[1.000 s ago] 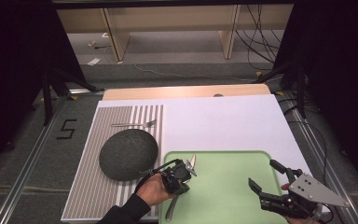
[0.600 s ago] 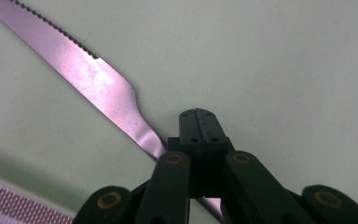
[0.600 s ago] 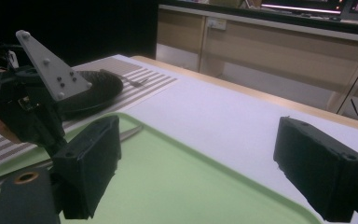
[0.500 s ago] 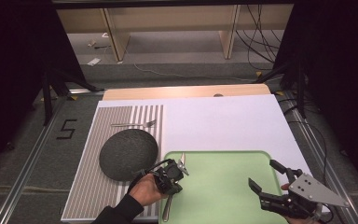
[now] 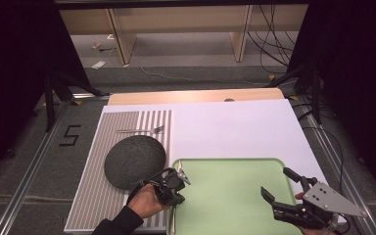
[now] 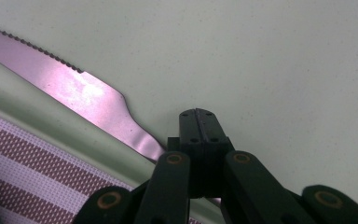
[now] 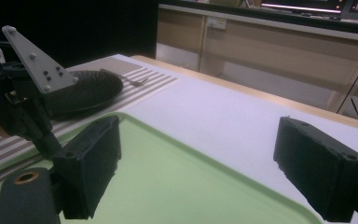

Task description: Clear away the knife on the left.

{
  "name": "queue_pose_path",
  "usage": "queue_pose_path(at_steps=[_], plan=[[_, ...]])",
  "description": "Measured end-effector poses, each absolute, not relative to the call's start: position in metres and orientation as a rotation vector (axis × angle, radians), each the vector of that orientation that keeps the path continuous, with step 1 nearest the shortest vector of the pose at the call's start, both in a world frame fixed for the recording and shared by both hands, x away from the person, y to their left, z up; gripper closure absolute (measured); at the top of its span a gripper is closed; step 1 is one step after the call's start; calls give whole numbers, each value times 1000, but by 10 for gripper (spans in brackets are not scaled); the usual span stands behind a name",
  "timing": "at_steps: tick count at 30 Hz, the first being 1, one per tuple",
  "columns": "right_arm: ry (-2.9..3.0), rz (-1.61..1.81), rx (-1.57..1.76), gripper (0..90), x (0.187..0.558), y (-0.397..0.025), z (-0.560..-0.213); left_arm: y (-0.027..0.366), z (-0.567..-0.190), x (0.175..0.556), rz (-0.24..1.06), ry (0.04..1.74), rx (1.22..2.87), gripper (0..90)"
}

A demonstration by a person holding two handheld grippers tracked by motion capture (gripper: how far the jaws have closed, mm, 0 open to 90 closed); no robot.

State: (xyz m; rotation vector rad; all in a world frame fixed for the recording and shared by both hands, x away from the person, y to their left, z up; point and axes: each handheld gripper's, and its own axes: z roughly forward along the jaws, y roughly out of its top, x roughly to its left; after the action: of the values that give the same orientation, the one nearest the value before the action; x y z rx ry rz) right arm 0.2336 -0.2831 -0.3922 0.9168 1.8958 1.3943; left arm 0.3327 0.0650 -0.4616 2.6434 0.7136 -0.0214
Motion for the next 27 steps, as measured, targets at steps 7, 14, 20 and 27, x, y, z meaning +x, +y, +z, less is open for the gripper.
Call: queue_pose_path(at_steps=[7, 14, 20, 27], plan=[[1895, 1397, 915, 158, 233, -283, -392, 67, -461, 335, -58, 731, 2618, 843], [1897, 1398, 912, 158, 233, -283, -392, 69, -456, 337, -99, 773, 2552, 664], [1898, 1398, 911, 158, 233, -283, -392, 67, -453, 336, -90, 794, 2532, 507], [1897, 1400, 911, 157, 233, -283, -392, 64, -450, 333, -48, 772, 2537, 375]])
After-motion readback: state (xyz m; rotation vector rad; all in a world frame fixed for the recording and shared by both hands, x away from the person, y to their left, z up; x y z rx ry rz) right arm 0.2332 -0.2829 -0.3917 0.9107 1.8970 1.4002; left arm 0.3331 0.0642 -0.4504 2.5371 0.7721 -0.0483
